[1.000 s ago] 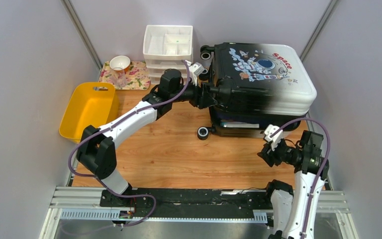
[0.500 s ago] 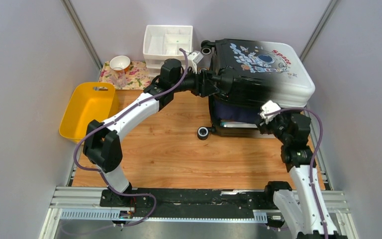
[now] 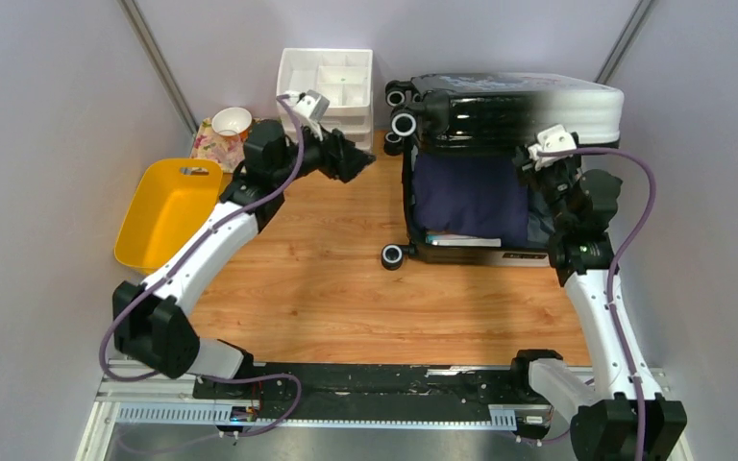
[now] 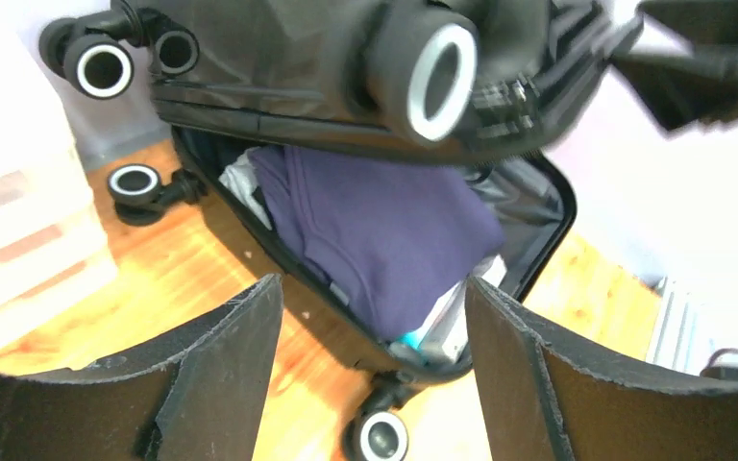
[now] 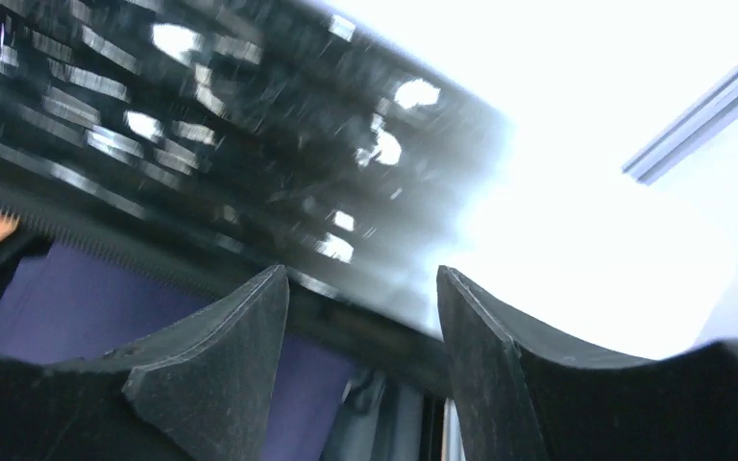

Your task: Open, take out, and arrange the luggage

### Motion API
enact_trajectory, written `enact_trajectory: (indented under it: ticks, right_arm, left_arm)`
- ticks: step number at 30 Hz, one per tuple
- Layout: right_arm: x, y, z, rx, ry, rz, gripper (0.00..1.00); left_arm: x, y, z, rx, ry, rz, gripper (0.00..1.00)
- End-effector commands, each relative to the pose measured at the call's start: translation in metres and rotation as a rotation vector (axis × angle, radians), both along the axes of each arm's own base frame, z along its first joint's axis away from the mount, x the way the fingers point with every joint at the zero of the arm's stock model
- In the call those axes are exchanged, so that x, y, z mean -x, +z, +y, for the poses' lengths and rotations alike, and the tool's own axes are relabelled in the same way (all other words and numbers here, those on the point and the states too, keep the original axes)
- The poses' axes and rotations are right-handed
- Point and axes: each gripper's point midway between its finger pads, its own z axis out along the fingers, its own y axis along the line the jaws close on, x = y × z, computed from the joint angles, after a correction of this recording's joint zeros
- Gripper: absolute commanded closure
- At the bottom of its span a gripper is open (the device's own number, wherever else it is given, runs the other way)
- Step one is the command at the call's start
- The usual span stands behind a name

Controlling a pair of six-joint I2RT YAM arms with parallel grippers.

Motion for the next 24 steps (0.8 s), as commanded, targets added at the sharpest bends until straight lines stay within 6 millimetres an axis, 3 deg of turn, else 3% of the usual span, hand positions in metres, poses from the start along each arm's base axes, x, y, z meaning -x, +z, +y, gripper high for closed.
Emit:
enact_trajectory:
  ticks: [1,3,4,5,6,7,8,10,11,14,15,16,18,19,21,22,24]
  right_arm:
    - [-0.015,0.087,-0.01,-0.055,-0.053,-0.214,0.36]
    - [-0.033,0.088,0.001,-0.076,-0.027,-0.195,0.36]
    - [-0.039,0.093,0.001,-0.083,-0.028,-0.205,0.36]
    - [-0.042,0.11,-0.001,-0.092,-0.033,-0.236,0.36]
    - [-0.055,0.104,0.0,-0.1,-0.033,-0.215,0.36]
    - [-0.059,0.11,0.0,-0.103,-0.037,-0.227,0.36]
    - [-0.062,0.122,-0.002,-0.111,-0.042,-0.249,0.36]
    - [-0.078,0.117,0.0,-0.111,-0.04,-0.221,0.36]
    - [-0.083,0.114,0.001,-0.108,-0.04,-0.208,0.36]
    - [-0.096,0.108,0.005,-0.097,-0.034,-0.15,0.36]
    - [-0.091,0.111,0.006,-0.082,-0.023,-0.139,0.35]
    - [-0.086,0.096,0.007,-0.071,-0.019,-0.063,0.35]
    - [-0.061,0.09,0.012,-0.011,0.032,-0.009,0.35]
    - [-0.05,0.063,0.013,0.002,0.048,0.089,0.34]
    - [-0.017,0.056,0.022,0.05,0.116,0.131,0.34]
    - [-0.003,0.03,0.024,0.049,0.134,0.222,0.34]
    - [0.027,0.022,0.034,0.047,0.198,0.274,0.34]
  left_arm:
    - [0.048,-0.017,0.012,-0.151,-0.147,-0.225,0.25]
    - [0.077,-0.029,0.013,-0.257,-0.27,-0.383,0.3]
    - [0.099,-0.061,0.008,-0.309,-0.351,-0.358,0.3]
    - [0.112,-0.065,0.007,-0.368,-0.404,-0.48,0.3]
    - [0.12,-0.077,0.004,-0.41,-0.431,-0.511,0.31]
    - [0.142,-0.095,-0.009,-0.443,-0.513,-0.52,0.31]
    - [0.145,-0.102,-0.015,-0.475,-0.545,-0.566,0.33]
    - [0.144,-0.101,-0.032,-0.486,-0.549,-0.61,0.34]
    - [0.144,-0.114,-0.047,-0.496,-0.578,-0.579,0.34]
    - [0.124,-0.118,-0.076,-0.489,-0.575,-0.507,0.36]
    - [0.115,-0.115,-0.079,-0.484,-0.533,-0.491,0.38]
    - [0.104,-0.106,-0.082,-0.454,-0.474,-0.515,0.42]
    - [0.1,-0.093,-0.07,-0.356,-0.421,-0.477,0.44]
    - [0.105,-0.083,-0.06,-0.311,-0.402,-0.507,0.34]
    - [0.106,-0.077,-0.043,-0.302,-0.405,-0.495,0.28]
    - [0.108,-0.069,-0.034,-0.311,-0.413,-0.477,0.26]
    - [0.104,-0.062,-0.02,-0.316,-0.433,-0.449,0.22]
